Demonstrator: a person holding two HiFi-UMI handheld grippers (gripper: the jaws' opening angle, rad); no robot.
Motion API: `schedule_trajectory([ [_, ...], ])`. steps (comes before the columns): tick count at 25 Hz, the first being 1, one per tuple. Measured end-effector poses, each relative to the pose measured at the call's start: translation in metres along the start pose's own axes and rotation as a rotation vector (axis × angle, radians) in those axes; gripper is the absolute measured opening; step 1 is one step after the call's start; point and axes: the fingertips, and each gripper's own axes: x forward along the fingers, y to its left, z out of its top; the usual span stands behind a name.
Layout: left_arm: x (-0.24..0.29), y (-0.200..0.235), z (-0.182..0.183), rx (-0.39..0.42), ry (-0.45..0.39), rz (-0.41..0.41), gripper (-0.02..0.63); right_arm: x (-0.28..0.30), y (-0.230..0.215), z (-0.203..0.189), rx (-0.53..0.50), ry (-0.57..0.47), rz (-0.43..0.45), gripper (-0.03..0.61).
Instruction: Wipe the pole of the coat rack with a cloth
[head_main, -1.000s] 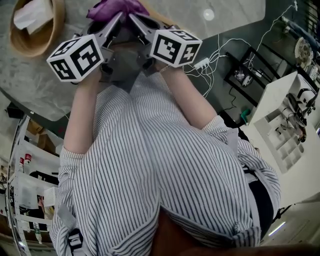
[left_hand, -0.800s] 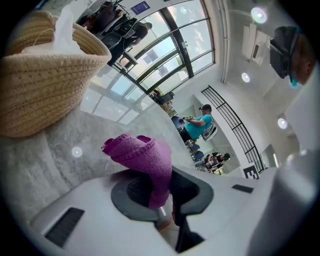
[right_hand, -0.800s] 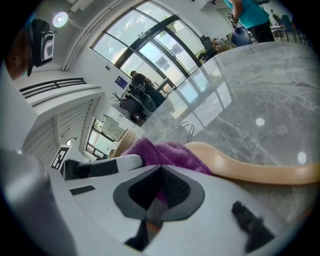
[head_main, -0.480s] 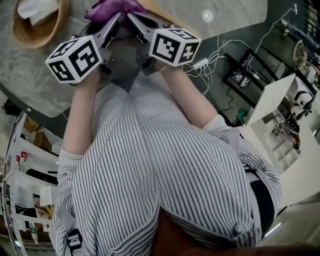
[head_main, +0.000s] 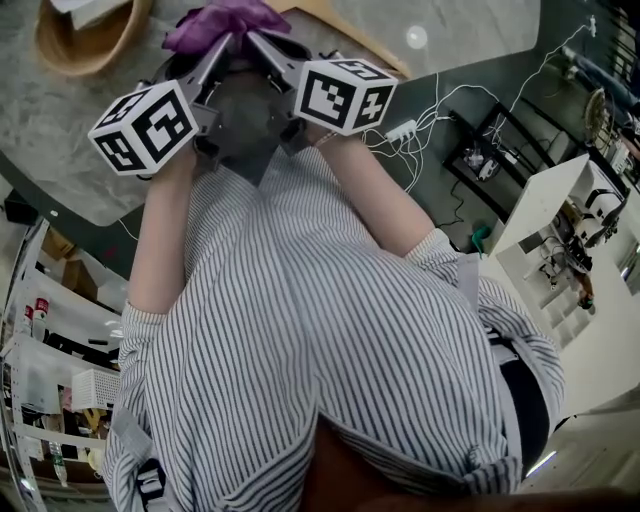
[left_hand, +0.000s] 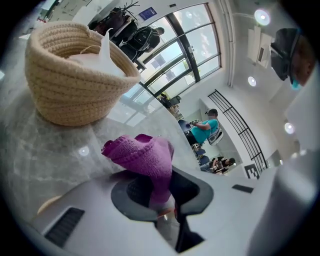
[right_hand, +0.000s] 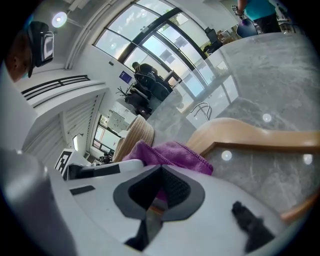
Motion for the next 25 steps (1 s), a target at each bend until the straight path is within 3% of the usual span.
schedule_trajectory([
  [25,-0.063,0.037,-0.022,0.044,-0.004,0.068,0.083,0.027,0.045,-0.054,-0.015,0.094,0.076,0.015],
])
